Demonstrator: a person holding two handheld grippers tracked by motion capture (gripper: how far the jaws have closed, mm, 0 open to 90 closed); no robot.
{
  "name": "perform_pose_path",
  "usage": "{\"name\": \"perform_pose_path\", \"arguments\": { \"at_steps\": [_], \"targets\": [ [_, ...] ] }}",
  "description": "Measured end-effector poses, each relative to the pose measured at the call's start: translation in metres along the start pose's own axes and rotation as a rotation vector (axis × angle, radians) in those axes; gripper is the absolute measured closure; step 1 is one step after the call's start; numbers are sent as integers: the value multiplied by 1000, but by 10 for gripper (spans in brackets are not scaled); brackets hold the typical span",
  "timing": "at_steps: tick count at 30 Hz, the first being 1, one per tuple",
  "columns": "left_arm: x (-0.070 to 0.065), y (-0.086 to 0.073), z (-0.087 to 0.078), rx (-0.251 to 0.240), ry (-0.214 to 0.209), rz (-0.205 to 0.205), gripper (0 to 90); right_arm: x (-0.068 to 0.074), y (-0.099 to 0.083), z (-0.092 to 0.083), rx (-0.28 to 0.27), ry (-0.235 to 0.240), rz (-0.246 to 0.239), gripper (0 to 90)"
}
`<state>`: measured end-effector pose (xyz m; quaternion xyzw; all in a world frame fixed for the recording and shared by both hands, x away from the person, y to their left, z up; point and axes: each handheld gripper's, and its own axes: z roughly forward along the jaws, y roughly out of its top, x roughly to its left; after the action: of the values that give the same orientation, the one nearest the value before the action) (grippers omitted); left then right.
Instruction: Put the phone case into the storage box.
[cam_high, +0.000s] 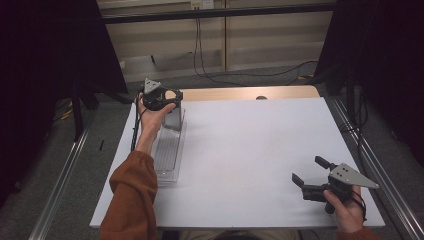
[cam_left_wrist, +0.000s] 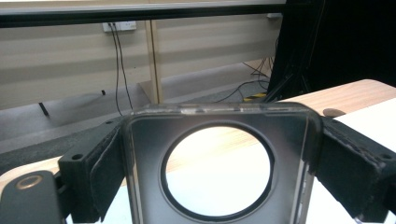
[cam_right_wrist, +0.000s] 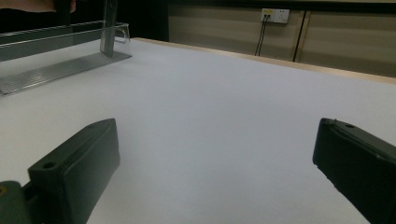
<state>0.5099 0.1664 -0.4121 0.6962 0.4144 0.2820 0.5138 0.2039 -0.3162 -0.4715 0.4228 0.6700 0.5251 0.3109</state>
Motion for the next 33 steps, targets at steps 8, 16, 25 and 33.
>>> {"name": "perform_pose_path", "arguments": {
  "at_steps": [8, 16, 25, 33],
  "targets": [
    [4, 2, 6, 1, 6, 3, 115, 0, 0, 0, 0, 3, 2, 2],
    [4, 4, 8, 14, 25, -11, 122, -1, 0, -1, 3, 5, 4, 2],
    [6, 6, 8, 27, 31, -17, 122, 0, -1, -1, 2, 2, 7, 1],
    [2, 6, 16, 18, 55, -14, 130, 0, -1, 0, 7, 9, 6, 1]
  ]
}}
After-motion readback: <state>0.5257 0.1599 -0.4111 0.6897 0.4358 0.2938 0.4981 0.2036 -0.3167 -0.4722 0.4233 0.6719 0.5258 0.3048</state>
